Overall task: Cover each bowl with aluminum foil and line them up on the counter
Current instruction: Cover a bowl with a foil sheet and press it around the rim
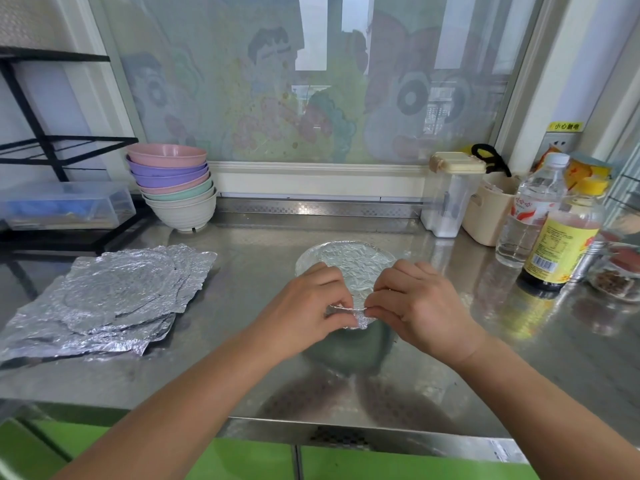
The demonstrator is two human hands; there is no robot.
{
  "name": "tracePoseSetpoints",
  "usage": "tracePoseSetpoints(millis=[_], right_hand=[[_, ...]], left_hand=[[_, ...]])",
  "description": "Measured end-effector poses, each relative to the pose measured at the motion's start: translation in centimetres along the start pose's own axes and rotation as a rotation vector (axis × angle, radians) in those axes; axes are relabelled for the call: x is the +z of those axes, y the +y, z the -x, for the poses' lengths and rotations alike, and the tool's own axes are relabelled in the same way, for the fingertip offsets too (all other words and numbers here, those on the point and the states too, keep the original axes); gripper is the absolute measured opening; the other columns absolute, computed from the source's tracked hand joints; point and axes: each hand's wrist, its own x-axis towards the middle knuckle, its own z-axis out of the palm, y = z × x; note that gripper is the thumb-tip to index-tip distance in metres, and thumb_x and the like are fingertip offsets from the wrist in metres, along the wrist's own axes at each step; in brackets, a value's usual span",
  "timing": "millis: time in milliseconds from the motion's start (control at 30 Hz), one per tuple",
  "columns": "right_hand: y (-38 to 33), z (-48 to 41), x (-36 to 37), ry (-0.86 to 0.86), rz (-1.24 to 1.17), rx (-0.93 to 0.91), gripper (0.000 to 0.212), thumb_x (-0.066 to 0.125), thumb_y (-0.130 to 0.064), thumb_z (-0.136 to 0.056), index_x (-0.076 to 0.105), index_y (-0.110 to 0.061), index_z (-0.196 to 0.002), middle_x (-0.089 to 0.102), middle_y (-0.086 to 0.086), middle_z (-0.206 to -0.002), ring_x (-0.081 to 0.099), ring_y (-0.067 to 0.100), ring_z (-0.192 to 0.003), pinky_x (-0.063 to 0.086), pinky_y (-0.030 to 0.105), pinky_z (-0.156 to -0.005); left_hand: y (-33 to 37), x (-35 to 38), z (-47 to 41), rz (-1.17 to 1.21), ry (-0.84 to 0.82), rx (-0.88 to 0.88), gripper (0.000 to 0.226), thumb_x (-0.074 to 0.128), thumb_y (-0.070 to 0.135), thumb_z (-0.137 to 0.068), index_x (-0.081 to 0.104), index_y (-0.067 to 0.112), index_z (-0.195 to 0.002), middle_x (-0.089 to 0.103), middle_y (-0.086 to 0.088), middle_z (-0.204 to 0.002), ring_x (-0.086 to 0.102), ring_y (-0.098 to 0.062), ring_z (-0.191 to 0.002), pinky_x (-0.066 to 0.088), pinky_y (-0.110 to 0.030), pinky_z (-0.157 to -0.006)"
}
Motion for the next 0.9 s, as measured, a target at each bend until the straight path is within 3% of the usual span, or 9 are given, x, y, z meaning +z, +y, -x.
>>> tracePoseSetpoints(millis=[167,400,567,667,900], right_hand=[[1.0,0.6,-0.4,-0.028,-0.067,0.024,0.024,0.064,-0.043,-0.087,0.077,-0.024,-0.087,0.066,-0.006,-0.085,0.059,0.02,-0.076,0.044,0.033,-0.061],[0.4,0.3,-0.3,-0.014,-0.035,0.026,0.021,0.061,-0.036,-0.089,0.074,-0.023,-0.079,0.064,-0.006,-0.081,0.057,0.02,-0.072,0.042,0.033,-0.059],[0.6,0.6,-0.3,-0.027,-0.076,0.047,0.021,0.064,-0.041,-0.088,0.076,-0.024,-0.083,0.065,-0.007,-0.082,0.058,0.019,-0.073,0.043,0.032,-0.06],[1.6,0.9,-0.7,-0.063,-0.125,0.077,0.021,0.066,-0.042,-0.086,0.077,-0.025,-0.089,0.066,-0.008,-0.087,0.059,0.02,-0.077,0.046,0.034,-0.061],[1.0,0.6,-0.5,-0.07,-0.112,0.09,0.01,0.069,-0.033,-0.085,0.073,-0.025,-0.08,0.064,-0.008,-0.083,0.056,0.018,-0.075,0.047,0.035,-0.061]], left_hand=[[-0.2,-0.4,-0.2,0.027,-0.014,-0.04,0.019,0.076,0.028,-0.077,0.065,0.013,-0.072,0.055,0.008,-0.076,0.047,-0.007,-0.078,0.043,-0.025,-0.069],[-0.2,-0.1,-0.1,-0.013,-0.009,-0.026,0.023,0.076,0.035,-0.074,0.063,0.016,-0.077,0.049,0.015,-0.082,0.046,-0.006,-0.081,0.042,-0.024,-0.069],[-0.2,0.1,-0.4,-0.032,0.0,-0.029,0.023,0.081,0.026,-0.073,0.061,0.014,-0.073,0.045,0.017,-0.079,0.042,-0.005,-0.078,0.04,-0.024,-0.068],[-0.7,-0.4,-0.2,-0.007,-0.003,-0.032,0.024,0.08,0.03,-0.072,0.062,0.014,-0.072,0.048,0.016,-0.078,0.046,-0.009,-0.077,0.043,-0.028,-0.068],[-0.6,-0.6,-0.2,0.011,-0.017,-0.036,0.03,0.077,0.043,-0.071,0.064,0.017,-0.078,0.05,0.016,-0.082,0.049,-0.01,-0.08,0.046,-0.029,-0.07]])
